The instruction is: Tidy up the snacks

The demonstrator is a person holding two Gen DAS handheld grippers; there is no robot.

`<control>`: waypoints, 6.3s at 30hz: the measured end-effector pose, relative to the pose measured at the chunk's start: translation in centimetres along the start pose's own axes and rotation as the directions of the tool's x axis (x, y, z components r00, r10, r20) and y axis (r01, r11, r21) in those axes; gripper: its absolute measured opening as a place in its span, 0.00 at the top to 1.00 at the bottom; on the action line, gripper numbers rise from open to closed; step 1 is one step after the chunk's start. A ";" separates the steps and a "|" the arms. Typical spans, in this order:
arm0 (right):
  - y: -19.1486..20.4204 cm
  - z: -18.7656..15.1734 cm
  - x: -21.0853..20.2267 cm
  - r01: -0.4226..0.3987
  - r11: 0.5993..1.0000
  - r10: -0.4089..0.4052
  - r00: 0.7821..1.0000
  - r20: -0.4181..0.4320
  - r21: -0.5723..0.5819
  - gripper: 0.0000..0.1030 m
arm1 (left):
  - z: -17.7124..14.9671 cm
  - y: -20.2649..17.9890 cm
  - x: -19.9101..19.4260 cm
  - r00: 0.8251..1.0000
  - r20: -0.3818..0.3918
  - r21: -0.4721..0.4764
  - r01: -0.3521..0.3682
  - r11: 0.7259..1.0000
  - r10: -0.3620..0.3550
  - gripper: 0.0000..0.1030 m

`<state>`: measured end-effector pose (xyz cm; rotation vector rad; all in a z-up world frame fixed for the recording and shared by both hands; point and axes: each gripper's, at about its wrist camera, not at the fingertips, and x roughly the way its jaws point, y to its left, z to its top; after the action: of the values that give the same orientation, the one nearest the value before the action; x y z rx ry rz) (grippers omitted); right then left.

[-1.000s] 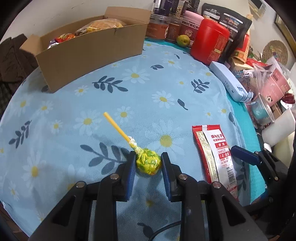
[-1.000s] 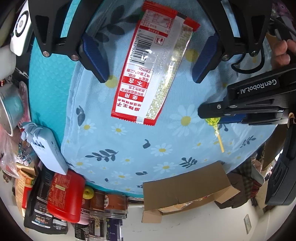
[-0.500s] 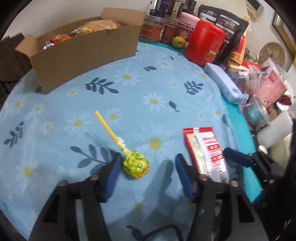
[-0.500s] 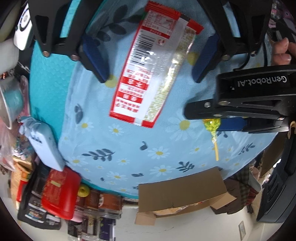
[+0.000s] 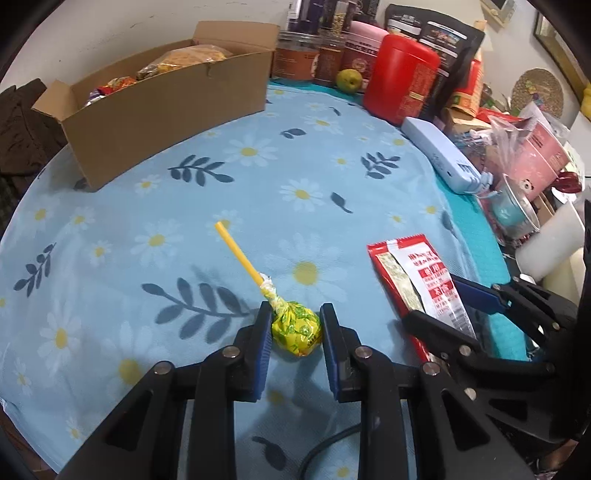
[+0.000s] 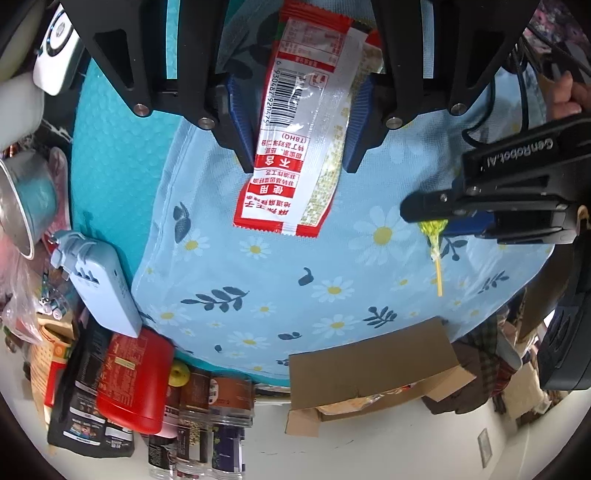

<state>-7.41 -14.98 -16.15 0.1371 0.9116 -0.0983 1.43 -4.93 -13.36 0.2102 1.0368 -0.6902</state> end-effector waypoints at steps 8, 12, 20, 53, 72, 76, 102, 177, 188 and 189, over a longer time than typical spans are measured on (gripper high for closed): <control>0.4 -0.4 -0.1 -0.003 1.000 0.002 1.000 -0.025 -0.031 0.49 | -0.3 -0.3 -0.2 1.000 -0.019 0.023 -0.015 1.000 0.015 0.76; 1.3 -0.5 0.2 0.036 0.997 -0.038 0.999 -0.029 -0.066 0.45 | -0.8 -0.3 -0.6 1.000 -0.024 0.024 -0.012 1.000 0.013 0.76; 0.3 -0.6 -0.3 0.027 1.000 -0.027 1.000 0.003 -0.015 0.58 | -1.0 0.4 -0.9 1.000 -0.019 -0.007 0.004 1.000 -0.004 0.76; 2.5 7.0 -5.7 -0.102 0.991 0.117 0.974 0.195 -0.087 0.58 | 4.2 2.4 -8.3 0.964 0.266 -0.024 -0.022 0.999 0.028 0.76; 4.1 19.0 -7.4 -0.112 0.974 0.181 0.907 0.380 -0.196 0.58 | 15.4 6.3 -13.2 0.882 0.470 -0.015 -0.012 1.000 0.018 0.76; 4.8 21.5 -6.5 -0.092 0.969 0.180 0.896 0.405 -0.228 0.58 | 17.8 7.5 -13.7 0.863 0.503 -0.027 -0.027 0.999 0.037 0.76; 10.7 32.3 8.3 -0.123 0.928 0.236 0.924 0.301 -0.351 0.58 | 25.7 20.8 -3.1 0.905 0.341 -0.258 -0.168 0.951 0.253 0.76; 7.5 27.0 -13.1 -0.006 0.941 0.189 0.837 0.513 -0.337 0.10 | 16.9 8.0 -22.3 0.768 0.471 -0.249 -0.356 0.901 0.434 0.23; 5.3 20.7 -15.3 -0.025 0.964 0.161 0.848 0.505 -0.265 0.06 | 11.1 4.2 -22.9 0.766 0.501 -0.231 -0.330 0.915 0.403 0.20; 5.2 20.0 -15.2 -0.024 0.964 0.158 0.853 0.497 -0.265 0.06 | 10.6 3.8 -22.8 0.768 0.503 -0.230 -0.323 0.918 0.397 0.20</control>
<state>-0.30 -12.67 8.42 -0.0819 0.3697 0.0701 4.07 2.72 10.71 0.0846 0.4647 -0.2910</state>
